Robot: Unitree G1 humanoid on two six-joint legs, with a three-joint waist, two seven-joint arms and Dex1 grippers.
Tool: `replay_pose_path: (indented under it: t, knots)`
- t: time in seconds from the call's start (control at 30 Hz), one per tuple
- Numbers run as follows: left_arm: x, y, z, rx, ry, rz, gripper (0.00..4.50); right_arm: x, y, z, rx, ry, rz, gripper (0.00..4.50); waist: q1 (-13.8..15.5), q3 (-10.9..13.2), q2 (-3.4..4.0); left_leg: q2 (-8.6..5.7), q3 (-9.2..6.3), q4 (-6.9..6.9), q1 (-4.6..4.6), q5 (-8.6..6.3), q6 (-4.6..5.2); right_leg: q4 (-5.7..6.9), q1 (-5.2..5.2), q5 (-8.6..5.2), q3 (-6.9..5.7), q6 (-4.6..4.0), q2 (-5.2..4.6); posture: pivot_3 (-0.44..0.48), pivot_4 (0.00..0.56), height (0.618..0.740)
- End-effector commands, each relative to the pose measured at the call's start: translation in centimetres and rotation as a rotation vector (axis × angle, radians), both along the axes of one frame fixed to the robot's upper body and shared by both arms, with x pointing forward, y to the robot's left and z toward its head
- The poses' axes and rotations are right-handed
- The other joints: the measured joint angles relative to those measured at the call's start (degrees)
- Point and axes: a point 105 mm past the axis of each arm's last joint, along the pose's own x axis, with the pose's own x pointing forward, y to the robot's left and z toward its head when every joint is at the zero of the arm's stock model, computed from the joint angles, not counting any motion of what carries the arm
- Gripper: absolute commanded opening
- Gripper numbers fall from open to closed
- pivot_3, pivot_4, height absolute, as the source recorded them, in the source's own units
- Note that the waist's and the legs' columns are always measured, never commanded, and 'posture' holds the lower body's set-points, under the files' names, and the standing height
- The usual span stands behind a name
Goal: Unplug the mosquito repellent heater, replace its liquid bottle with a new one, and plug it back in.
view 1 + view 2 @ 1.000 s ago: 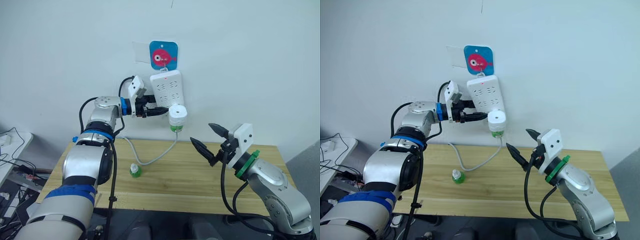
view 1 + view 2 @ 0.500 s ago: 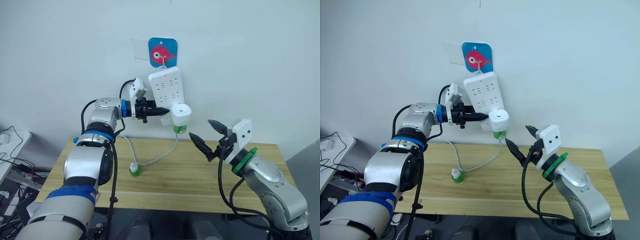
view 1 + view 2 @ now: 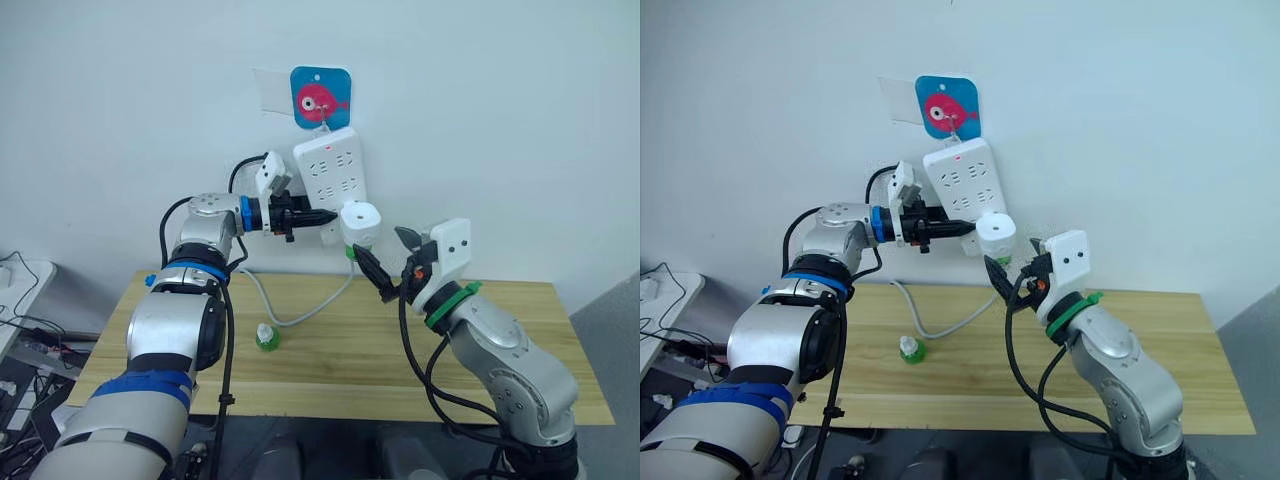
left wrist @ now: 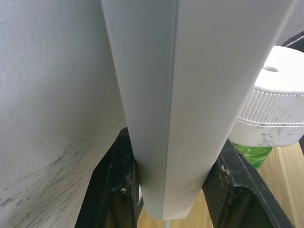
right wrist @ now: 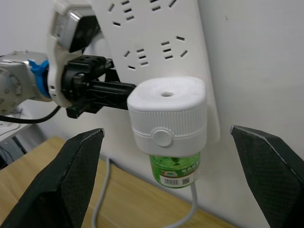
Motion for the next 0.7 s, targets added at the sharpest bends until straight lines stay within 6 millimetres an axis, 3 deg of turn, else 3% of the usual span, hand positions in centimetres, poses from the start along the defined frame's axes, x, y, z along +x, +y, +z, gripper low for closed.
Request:
replay_pose_path:
  t: [0.03,0.7]
  knots:
    - [-0.2,-0.3,0.0,0.014,-0.013,-0.027,1.36,0.6,0.4,0.8,-0.013,-0.030,-0.040,4.50,-0.1,0.1,0.03,0.00,0.00,0.00,0.00,0.00,0.00,0.00,0.00,0.00,0.00,0.00,0.00,-0.071,0.171,0.740]
    - [-0.1,0.0,0.1,0.016,-0.023,-0.008,1.36,3.8,2.9,1.9,-0.037,-0.060,-0.082,4.50,-0.2,0.4,0.09,0.00,-0.06,-0.02,-0.04,0.00,0.00,0.00,-0.04,0.00,-0.07,0.00,0.00,-0.052,0.176,0.740]
